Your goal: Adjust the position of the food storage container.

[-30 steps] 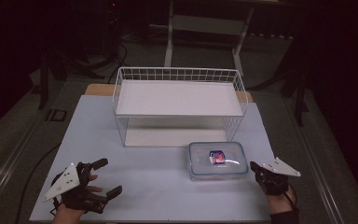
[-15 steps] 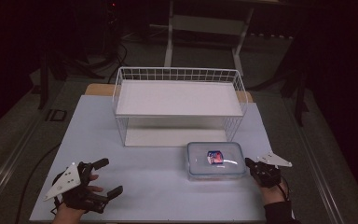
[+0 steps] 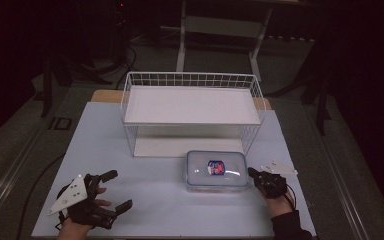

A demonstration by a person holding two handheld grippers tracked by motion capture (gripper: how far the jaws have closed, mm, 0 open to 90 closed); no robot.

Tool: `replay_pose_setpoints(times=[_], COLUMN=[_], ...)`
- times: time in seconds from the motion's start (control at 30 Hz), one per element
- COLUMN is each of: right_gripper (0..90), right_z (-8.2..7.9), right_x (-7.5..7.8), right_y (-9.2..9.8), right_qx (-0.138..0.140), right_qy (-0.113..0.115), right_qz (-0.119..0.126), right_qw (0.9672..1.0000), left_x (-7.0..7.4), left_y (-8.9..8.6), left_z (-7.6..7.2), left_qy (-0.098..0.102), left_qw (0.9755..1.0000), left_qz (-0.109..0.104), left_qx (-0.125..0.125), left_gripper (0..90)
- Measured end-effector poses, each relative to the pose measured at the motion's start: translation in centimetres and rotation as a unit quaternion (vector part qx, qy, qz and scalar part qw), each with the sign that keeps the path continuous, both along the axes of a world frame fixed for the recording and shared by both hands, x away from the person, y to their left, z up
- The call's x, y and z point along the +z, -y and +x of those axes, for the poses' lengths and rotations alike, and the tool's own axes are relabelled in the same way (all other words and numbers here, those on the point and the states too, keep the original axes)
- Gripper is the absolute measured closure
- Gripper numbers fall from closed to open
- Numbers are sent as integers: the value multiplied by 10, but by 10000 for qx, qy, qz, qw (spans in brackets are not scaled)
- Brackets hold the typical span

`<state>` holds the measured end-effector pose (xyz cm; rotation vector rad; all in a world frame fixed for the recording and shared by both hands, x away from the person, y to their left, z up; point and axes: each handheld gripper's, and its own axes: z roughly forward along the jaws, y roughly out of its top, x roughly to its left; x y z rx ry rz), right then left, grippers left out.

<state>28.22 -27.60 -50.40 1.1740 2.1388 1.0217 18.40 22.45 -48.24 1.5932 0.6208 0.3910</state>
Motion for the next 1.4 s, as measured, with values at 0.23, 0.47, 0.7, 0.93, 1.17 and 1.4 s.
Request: replay_pose_setpoints(times=[0.23,0.47,0.7,0.93,1.17,1.4], right_gripper=[900,900,900,900,896,805], right_z=[1,4,7,9,8,-7], right_x=[2,3,4,4,4,19], right_y=[-23,-41,-59,-73,-76,-62], right_qx=[245,432,591,716,768,699], right_qy=[5,-8,-4,-10,67,251], right_qz=[-10,8,6,41,56,232], right_qw=[9997,9991,9983,9974,9970,9970], left_x=[0,0,0,0,0,1], left_y=[0,0,1,1,-2,1], left_z=[0,0,-1,-1,0,1], left_qy=[-4,-15,-22,-28,-50,-127], left_qw=[10000,10000,10000,10000,9999,9998], left_qz=[-4,-12,0,13,-21,-32], left_qx=[-19,-18,-37,-46,109,146], left_gripper=[0,0,0,0,0,0])
